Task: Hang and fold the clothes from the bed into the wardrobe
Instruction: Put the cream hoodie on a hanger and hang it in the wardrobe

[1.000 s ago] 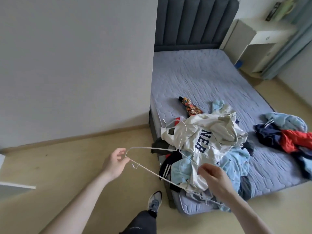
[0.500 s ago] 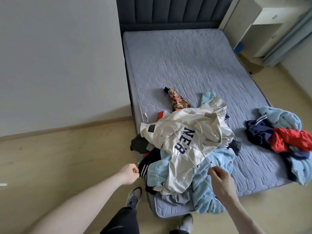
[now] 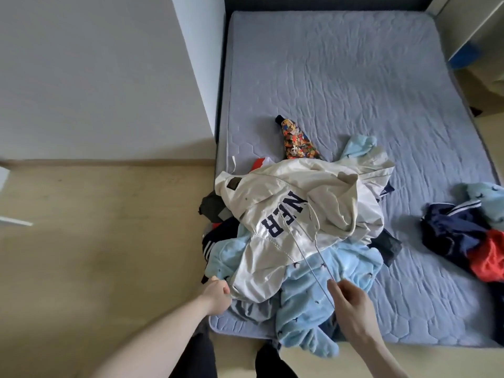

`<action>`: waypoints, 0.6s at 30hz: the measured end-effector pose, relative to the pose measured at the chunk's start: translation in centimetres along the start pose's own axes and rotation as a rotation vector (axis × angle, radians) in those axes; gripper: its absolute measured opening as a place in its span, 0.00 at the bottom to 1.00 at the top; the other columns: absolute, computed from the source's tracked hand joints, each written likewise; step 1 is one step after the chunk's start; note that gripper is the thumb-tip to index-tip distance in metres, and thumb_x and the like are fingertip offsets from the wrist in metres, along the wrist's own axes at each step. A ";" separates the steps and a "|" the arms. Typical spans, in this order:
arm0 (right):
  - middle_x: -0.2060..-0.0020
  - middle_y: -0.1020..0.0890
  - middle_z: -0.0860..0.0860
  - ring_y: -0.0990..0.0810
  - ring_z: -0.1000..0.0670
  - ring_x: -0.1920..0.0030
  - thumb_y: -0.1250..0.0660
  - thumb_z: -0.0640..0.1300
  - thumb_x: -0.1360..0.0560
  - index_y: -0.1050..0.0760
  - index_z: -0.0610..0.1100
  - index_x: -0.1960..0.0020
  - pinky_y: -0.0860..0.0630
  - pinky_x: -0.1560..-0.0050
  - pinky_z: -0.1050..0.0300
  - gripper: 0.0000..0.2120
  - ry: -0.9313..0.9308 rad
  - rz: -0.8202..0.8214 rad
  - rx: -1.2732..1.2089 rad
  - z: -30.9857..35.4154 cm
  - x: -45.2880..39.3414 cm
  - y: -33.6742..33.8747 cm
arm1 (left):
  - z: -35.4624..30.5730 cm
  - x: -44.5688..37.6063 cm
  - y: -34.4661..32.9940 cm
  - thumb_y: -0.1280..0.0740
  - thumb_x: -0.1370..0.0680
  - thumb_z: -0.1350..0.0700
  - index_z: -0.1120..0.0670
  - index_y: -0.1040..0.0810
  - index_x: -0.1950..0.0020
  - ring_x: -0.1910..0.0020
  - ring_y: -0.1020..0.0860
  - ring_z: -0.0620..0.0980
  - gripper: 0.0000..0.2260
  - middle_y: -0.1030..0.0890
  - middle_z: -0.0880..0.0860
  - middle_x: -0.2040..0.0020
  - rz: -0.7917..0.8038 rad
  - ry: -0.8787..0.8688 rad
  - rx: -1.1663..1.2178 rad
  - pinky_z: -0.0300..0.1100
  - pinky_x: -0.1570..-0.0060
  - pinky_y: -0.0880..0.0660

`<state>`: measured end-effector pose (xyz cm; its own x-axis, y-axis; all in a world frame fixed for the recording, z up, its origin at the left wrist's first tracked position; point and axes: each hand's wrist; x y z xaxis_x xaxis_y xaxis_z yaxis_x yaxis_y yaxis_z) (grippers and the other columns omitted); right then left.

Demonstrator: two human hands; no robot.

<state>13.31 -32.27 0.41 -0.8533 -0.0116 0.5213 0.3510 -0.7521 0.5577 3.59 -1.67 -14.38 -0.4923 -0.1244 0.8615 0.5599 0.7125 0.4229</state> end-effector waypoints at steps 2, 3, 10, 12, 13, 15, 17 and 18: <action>0.76 0.37 0.54 0.38 0.52 0.72 0.33 0.49 0.20 0.40 0.46 0.68 0.40 0.66 0.54 0.23 -0.009 0.004 -0.015 -1.4 -1.3 0.7 | -1.0 -1.2 -1.5 0.41 0.25 0.53 0.48 0.26 0.48 0.37 0.28 0.53 0.08 0.31 0.54 0.33 0.023 0.017 0.015 0.46 0.33 0.31; 0.76 0.37 0.54 0.37 0.51 0.71 0.33 0.48 0.20 0.40 0.46 0.68 0.40 0.66 0.54 0.23 -0.011 0.011 -0.023 -2.4 -2.2 1.1 | -1.8 -2.0 -2.4 0.41 0.26 0.53 0.47 0.26 0.46 0.35 0.29 0.54 0.10 0.32 0.54 0.30 0.025 0.039 0.034 0.46 0.32 0.31; 0.74 0.37 0.51 0.35 0.50 0.71 0.34 0.48 0.20 0.41 0.46 0.68 0.36 0.65 0.53 0.23 -0.034 0.061 -0.050 -8.0 -6.8 0.5 | -2.7 -9.2 -7.0 0.40 0.25 0.55 0.47 0.24 0.29 0.19 0.45 0.58 0.24 0.49 0.56 0.17 0.031 0.129 0.060 0.52 0.23 0.40; 0.74 0.37 0.51 0.34 0.50 0.71 0.34 0.48 0.20 0.42 0.44 0.67 0.35 0.65 0.53 0.23 -0.050 0.070 -0.065 -9.3 -7.5 -0.1 | -2.9 -10.8 -7.6 0.39 0.24 0.54 0.49 0.26 0.26 0.19 0.44 0.58 0.25 0.49 0.56 0.17 0.024 0.170 0.114 0.53 0.23 0.40; 0.74 0.37 0.51 0.34 0.50 0.72 0.34 0.48 0.20 0.42 0.43 0.66 0.35 0.66 0.54 0.23 -0.058 0.068 -0.070 -9.9 -7.8 -0.5 | -3.0 -11.4 -8.0 0.38 0.24 0.54 0.50 0.28 0.24 0.20 0.41 0.58 0.26 0.46 0.57 0.18 0.018 0.190 0.151 0.50 0.23 0.38; 0.75 0.37 0.52 0.34 0.52 0.73 0.34 0.48 0.20 0.42 0.43 0.66 0.35 0.67 0.55 0.22 -0.071 0.064 -0.080 -10.7 -8.0 -1.2 | -2.9 -12.6 -8.8 0.35 0.23 0.54 0.54 0.31 0.22 0.26 0.31 0.57 0.28 0.36 0.58 0.22 -0.006 0.224 0.230 0.46 0.29 0.31; 0.77 0.36 0.53 0.34 0.51 0.73 0.34 0.49 0.20 0.41 0.44 0.67 0.34 0.66 0.54 0.23 -0.076 0.056 -0.062 -11.2 -7.7 -1.6 | -3.0 -12.0 -9.0 0.30 0.25 0.51 0.52 0.25 0.29 0.38 0.21 0.54 0.25 0.23 0.55 0.32 -0.074 0.237 0.336 0.46 0.37 0.23; 0.77 0.35 0.54 0.33 0.51 0.73 0.34 0.49 0.20 0.41 0.44 0.68 0.33 0.65 0.53 0.23 -0.088 0.049 -0.058 -11.5 -7.5 -1.7 | -2.8 -11.7 -9.2 0.28 0.26 0.50 0.50 0.22 0.36 0.44 0.19 0.52 0.19 0.19 0.52 0.40 -0.140 0.223 0.397 0.47 0.42 0.21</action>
<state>14.70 -38.46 -11.88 -0.7976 0.0062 0.6031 0.3668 -0.7888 0.4933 6.06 -8.74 -27.56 -0.3655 -0.3524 0.8615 0.1787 0.8818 0.4365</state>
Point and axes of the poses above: each hand's wrist, its own x-axis away from the middle knuckle, its own y-axis out of the back of the hand, z = x × y
